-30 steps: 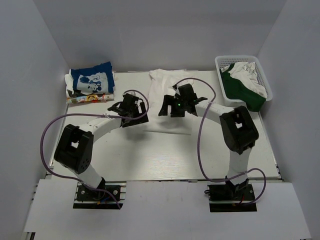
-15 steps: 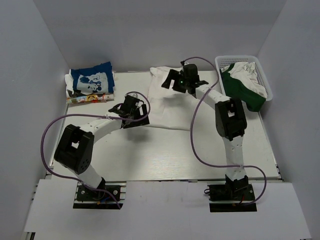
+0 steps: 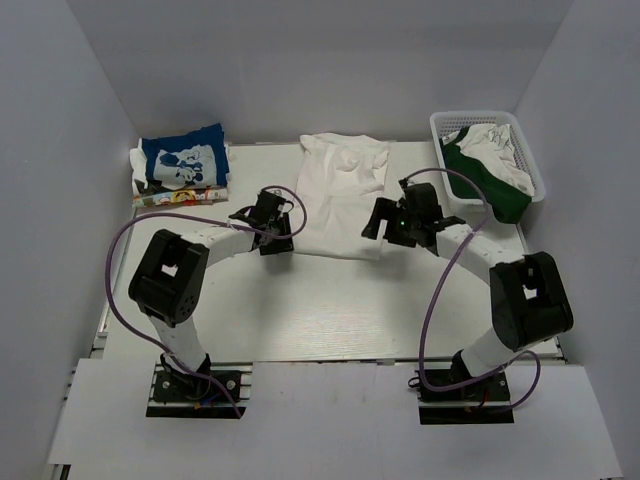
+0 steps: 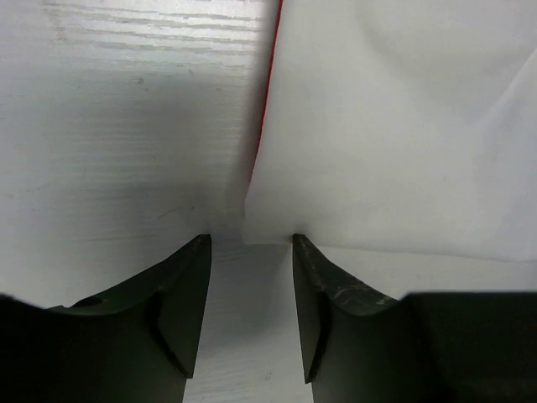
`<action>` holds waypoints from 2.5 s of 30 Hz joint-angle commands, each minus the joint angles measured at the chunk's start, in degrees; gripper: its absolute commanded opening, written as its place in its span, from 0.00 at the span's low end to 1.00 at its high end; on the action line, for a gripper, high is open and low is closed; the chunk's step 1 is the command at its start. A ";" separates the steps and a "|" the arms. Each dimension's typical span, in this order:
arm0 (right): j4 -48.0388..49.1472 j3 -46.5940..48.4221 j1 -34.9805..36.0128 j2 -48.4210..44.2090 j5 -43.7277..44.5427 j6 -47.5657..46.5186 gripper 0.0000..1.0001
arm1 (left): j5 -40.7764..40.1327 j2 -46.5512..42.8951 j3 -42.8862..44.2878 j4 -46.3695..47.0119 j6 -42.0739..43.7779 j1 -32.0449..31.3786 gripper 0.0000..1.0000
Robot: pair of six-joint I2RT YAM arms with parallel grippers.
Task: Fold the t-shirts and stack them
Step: Grab one side of the 2/3 rectangular tshirt with both arms, then fold the long partially folded tshirt into a neat square
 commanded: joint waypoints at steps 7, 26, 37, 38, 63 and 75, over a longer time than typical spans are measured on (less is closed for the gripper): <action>-1.68 -5.83 -0.45 0.64 -5.92 -0.17 0.90 | -2.43 2.00 1.78 0.73 0.68 0.31 0.55; 2.18 -4.08 -0.01 11.36 -7.68 1.76 0.56 | 0.19 5.87 2.83 6.45 7.01 0.31 0.07; -8.58 -7.49 0.69 -2.82 -9.18 -0.61 0.00 | 3.43 -12.01 -7.60 5.39 4.21 -1.53 0.00; -10.19 -7.85 0.78 -2.87 -9.17 -0.61 0.00 | 3.44 -12.06 -8.84 5.39 4.20 -1.54 0.00; -26.99 5.75 0.96 -22.93 -10.50 -1.93 0.00 | -0.84 -38.19 -4.66 -1.47 -0.46 -5.49 0.00; -19.70 16.31 -4.40 -6.22 -15.23 -1.23 0.00 | -15.10 -17.18 11.52 -4.98 -1.25 -3.03 0.00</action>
